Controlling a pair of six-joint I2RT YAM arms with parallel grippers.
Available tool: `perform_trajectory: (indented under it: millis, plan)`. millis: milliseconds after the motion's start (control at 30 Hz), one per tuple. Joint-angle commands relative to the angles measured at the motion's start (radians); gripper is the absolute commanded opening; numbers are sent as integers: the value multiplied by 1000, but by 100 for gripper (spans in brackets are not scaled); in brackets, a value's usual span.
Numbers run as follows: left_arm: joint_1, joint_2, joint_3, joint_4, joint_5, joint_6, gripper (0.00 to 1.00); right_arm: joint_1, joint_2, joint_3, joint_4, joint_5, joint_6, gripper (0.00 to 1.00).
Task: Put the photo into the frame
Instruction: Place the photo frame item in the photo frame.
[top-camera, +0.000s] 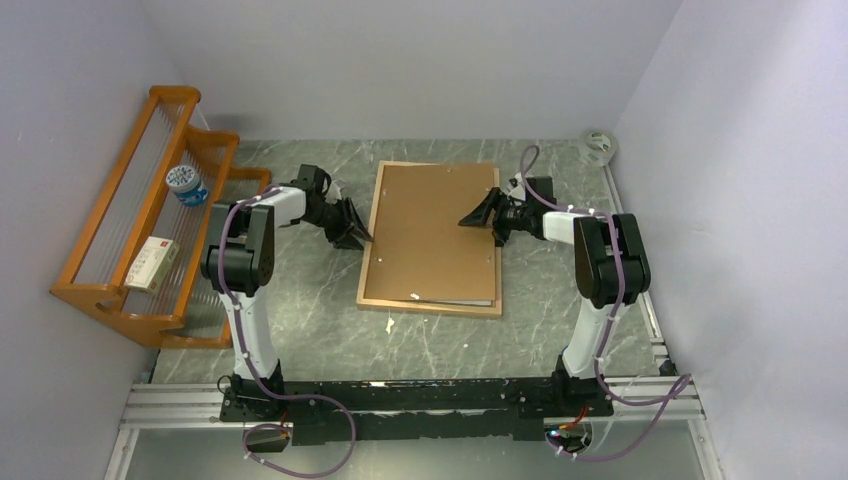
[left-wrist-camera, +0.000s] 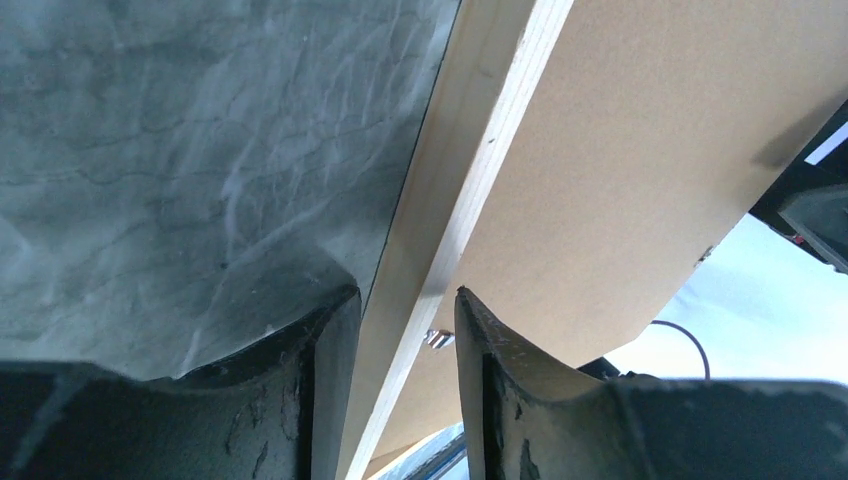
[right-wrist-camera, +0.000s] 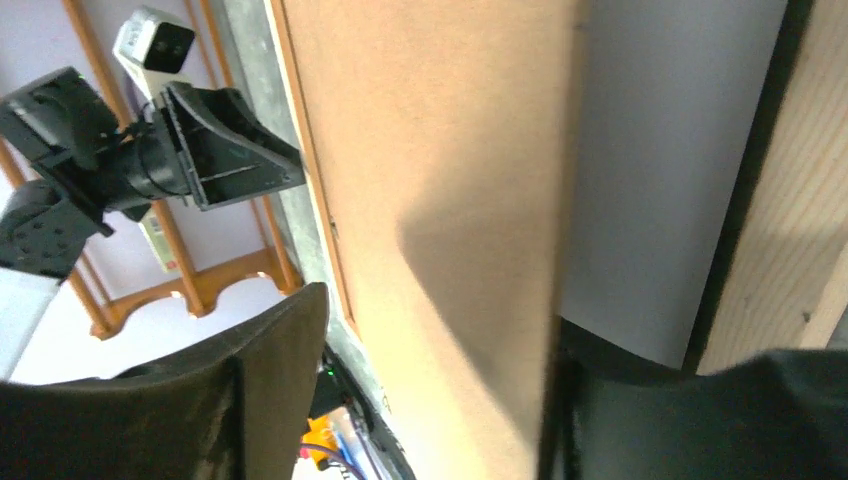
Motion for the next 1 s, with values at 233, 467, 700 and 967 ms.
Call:
perform_trajectory:
  millis: [233,467,700,967]
  plan:
    - [7,-67,-14,-19,-35,47,50,6,-68,194,-416,178,-197,98]
    - [8,-65,-1,-27,-29,55,55,19,-89,173,-518,175,-238,97]
    - [7,-56,-7,-15,11,50,50,56,-100,171,-497,188,-222,91]
    - [7,-53,-21,-11,21,54,48,107,-27,259,-529,217,-250,86]
